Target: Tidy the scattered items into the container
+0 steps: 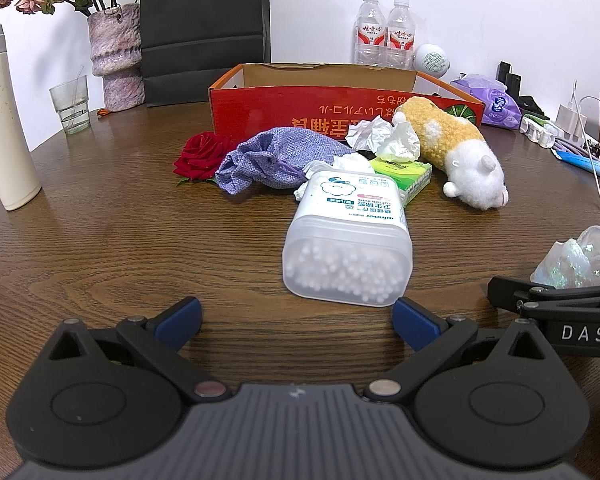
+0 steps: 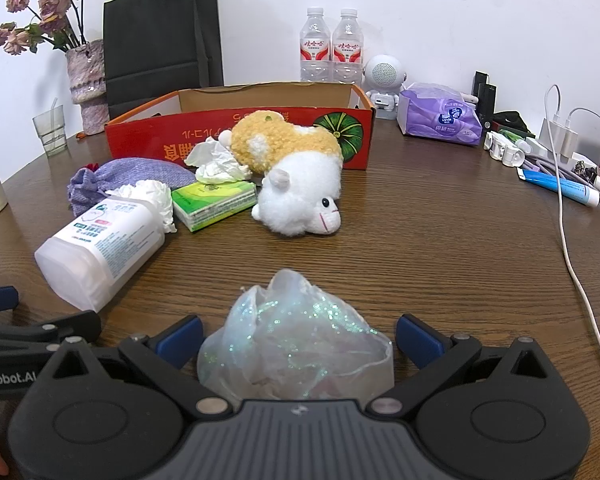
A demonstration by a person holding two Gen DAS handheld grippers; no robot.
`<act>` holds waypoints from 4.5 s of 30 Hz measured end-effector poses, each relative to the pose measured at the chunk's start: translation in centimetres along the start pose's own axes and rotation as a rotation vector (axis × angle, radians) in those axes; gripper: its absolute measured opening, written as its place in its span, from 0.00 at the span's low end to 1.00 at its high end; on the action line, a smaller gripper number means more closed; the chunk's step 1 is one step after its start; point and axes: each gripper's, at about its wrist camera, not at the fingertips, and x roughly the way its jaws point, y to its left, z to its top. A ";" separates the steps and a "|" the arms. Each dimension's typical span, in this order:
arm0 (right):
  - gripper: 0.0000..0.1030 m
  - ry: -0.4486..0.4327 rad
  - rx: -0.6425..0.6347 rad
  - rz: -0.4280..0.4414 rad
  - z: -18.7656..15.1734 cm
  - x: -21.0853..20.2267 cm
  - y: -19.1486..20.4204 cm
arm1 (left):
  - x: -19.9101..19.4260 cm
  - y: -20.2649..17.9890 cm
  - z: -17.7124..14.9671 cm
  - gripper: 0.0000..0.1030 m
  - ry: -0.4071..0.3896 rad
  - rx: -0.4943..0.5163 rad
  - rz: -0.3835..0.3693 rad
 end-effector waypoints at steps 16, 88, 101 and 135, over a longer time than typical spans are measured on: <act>1.00 0.000 -0.001 0.000 0.0 0.0 0.0 | 0.0 0.0 0.0 1.00 0.000 0.000 0.000; 0.54 0.021 -0.268 -0.040 1.4 -1.3 -2.9 | -3.2 0.2 0.3 0.65 -0.025 -0.021 -0.005; 0.45 -0.011 0.136 0.227 5.2 -4.3 -7.1 | -6.3 0.7 2.2 0.64 -0.180 -0.055 0.011; 0.45 0.032 0.002 0.225 9.3 -0.5 -5.4 | -4.4 0.4 -2.1 0.65 -0.129 0.011 0.057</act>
